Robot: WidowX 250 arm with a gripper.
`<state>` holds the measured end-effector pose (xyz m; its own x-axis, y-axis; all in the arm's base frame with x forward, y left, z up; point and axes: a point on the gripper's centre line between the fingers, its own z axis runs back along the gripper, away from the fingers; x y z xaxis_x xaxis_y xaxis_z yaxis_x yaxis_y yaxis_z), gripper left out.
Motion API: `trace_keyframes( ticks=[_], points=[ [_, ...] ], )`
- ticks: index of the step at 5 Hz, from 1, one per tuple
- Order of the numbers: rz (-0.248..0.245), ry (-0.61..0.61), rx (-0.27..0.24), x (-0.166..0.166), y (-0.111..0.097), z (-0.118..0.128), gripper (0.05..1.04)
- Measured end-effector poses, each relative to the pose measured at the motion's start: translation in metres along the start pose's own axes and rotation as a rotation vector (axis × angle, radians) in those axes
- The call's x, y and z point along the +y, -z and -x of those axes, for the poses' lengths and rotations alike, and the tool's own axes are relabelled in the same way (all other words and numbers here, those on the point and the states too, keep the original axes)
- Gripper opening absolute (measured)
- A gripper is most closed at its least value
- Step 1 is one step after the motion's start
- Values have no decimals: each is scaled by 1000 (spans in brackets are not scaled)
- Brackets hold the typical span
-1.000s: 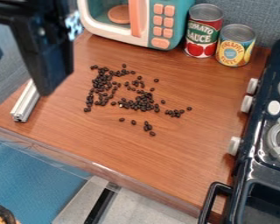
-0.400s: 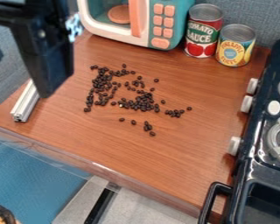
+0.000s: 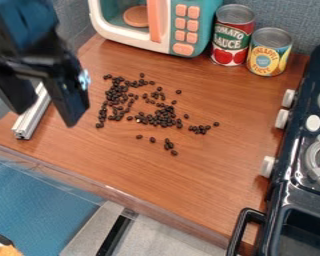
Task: Sweep into pile
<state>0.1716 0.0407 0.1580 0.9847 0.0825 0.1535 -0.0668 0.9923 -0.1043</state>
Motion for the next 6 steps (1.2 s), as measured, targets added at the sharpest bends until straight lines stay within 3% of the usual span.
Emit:
trace_keyframes(
  ticks=[2, 3, 5, 6],
  points=[
    [-40, -109, 6, 51, 63, -23, 1000],
    [-74, -139, -13, 71, 80, -34, 1000],
    [-192, -196, -82, 115, 86, -63, 1000],
    [-215, -217, -91, 134, 88, -69, 1000]
  ],
)
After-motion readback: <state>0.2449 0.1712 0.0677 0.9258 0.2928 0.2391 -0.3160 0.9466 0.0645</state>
